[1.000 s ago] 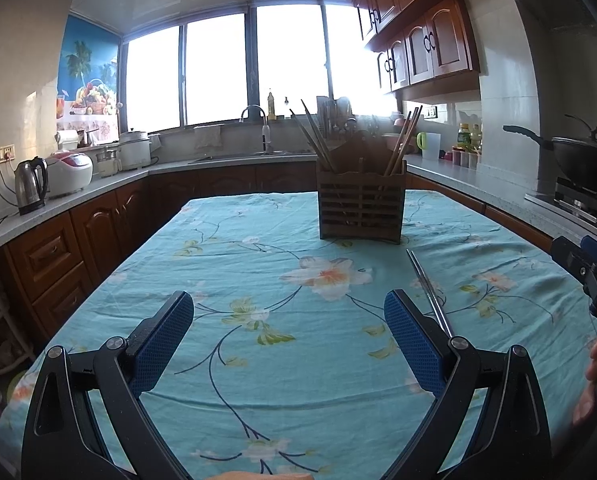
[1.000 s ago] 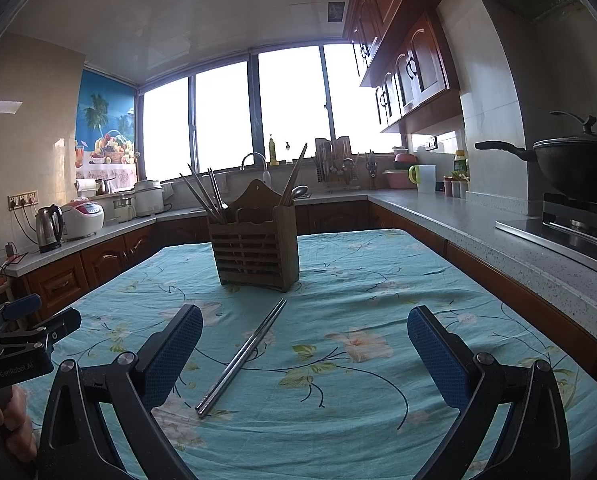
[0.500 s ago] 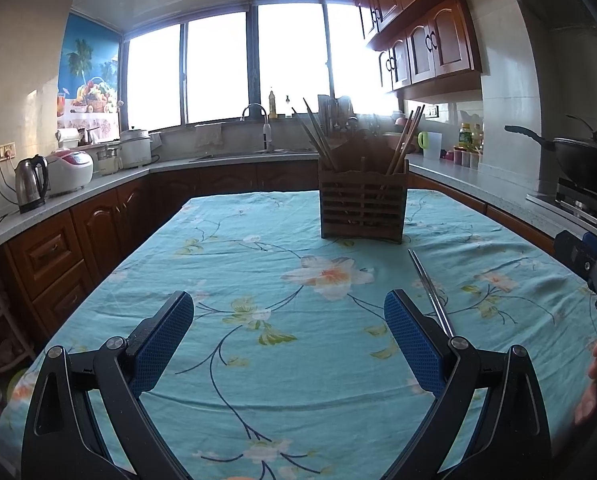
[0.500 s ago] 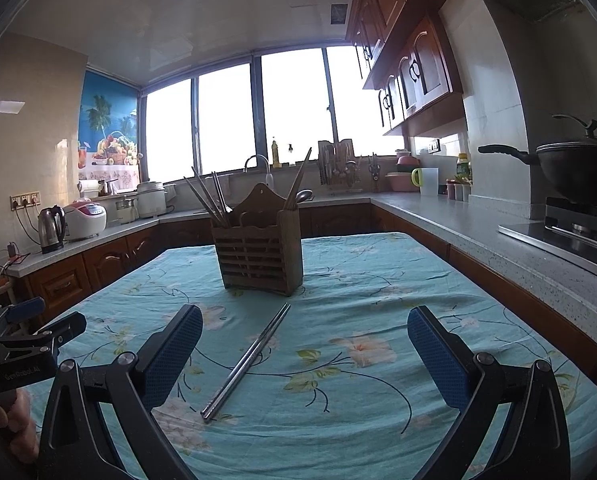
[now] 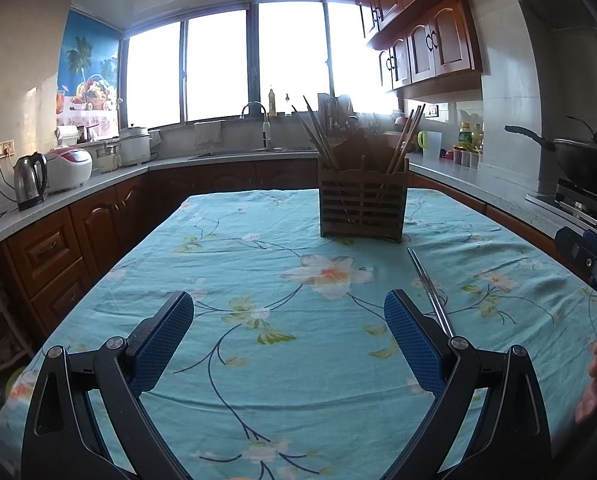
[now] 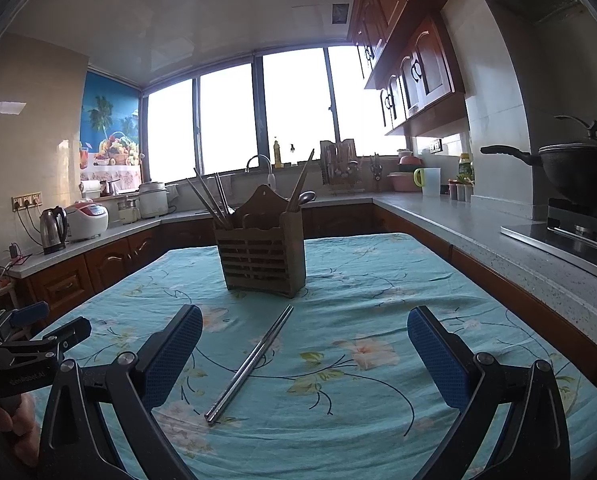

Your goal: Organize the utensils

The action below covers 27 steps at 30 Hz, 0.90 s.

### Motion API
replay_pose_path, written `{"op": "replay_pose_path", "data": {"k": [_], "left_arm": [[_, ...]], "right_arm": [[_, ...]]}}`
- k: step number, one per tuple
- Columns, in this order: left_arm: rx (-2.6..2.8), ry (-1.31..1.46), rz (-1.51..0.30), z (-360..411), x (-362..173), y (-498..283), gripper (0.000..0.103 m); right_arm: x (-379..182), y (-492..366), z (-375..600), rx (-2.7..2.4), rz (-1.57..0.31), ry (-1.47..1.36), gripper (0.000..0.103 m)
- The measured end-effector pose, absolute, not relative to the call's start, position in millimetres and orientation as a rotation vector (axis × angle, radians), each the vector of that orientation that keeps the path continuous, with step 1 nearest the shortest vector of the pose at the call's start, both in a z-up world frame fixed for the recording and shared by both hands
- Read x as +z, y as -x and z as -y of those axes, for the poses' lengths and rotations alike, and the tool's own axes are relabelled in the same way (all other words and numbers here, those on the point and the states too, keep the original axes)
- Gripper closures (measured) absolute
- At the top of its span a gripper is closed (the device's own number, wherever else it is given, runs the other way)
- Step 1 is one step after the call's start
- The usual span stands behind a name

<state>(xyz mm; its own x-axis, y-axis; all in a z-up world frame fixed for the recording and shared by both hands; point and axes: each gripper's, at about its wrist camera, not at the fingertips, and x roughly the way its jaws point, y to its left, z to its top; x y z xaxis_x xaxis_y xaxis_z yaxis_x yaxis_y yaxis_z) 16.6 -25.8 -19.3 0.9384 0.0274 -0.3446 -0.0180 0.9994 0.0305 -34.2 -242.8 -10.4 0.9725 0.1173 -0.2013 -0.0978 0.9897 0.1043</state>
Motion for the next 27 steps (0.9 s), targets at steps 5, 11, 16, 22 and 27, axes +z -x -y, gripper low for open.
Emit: {"op": "replay_pose_path", "data": {"k": [5, 11, 16, 22, 27], "left_arm": [[0.026, -0.026, -0.354, 25.7, -19.5, -16.5, 0.005], [0.023, -0.025, -0.358, 26.1, -19.7, -16.5, 0.005], [0.023, -0.026, -0.362, 26.0, -20.2, -17.3, 0.005], [0.021, -0.025, -0.363, 26.0, -20.4, -17.8, 0.005], [0.018, -0.022, -0.370, 26.3, -20.2, -19.2, 0.005]], "right_arm": [[-10.3, 34.1, 242.4, 0.109, -0.208, -0.094, 0.000], [-10.1, 34.2, 238.8, 0.112, -0.215, -0.095, 0.000], [-9.9, 33.8, 235.8, 0.115, -0.220, -0.096, 0.000], [-9.9, 33.8, 235.8, 0.114, -0.223, -0.098, 0.000], [-9.8, 34.0, 234.6, 0.114, -0.222, -0.098, 0.000]]}}
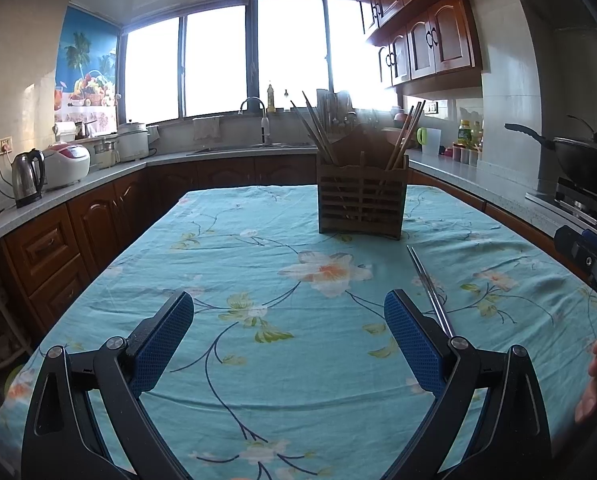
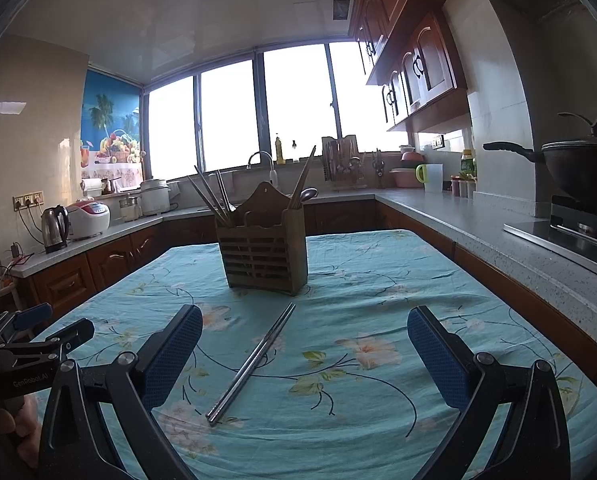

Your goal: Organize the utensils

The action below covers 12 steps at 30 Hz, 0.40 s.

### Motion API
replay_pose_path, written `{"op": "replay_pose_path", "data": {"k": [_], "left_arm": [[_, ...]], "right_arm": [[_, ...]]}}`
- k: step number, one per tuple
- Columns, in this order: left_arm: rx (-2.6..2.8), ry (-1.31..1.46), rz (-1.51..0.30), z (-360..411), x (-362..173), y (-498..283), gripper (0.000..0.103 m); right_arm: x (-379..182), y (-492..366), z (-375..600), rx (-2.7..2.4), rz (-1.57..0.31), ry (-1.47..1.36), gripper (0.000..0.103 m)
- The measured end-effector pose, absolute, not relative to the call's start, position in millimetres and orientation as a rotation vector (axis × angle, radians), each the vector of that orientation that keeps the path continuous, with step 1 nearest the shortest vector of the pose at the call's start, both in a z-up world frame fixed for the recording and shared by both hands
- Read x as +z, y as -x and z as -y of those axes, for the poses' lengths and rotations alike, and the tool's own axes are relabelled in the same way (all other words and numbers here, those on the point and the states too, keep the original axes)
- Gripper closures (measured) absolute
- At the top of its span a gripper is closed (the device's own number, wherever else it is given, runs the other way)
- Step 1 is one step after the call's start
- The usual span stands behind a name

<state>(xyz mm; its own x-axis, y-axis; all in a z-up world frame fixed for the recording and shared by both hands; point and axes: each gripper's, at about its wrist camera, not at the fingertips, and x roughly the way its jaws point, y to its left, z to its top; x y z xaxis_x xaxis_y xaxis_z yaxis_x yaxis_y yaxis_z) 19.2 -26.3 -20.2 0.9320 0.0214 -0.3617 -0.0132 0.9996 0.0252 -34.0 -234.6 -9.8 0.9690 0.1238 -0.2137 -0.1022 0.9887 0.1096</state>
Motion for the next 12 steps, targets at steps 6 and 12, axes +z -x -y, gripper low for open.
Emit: {"op": "replay_pose_path", "data": {"k": [6, 12], "left_arm": [[0.011, -0.012, -0.390, 25, -18, -24, 0.005], [-0.007, -0.014, -0.427, 27, -18, -33, 0.005]], "right_arm": [[-11, 30, 235, 0.114, -0.233, -0.101, 0.000], [-12, 19, 239, 0.117, -0.261, -0.107, 0.000]]}}
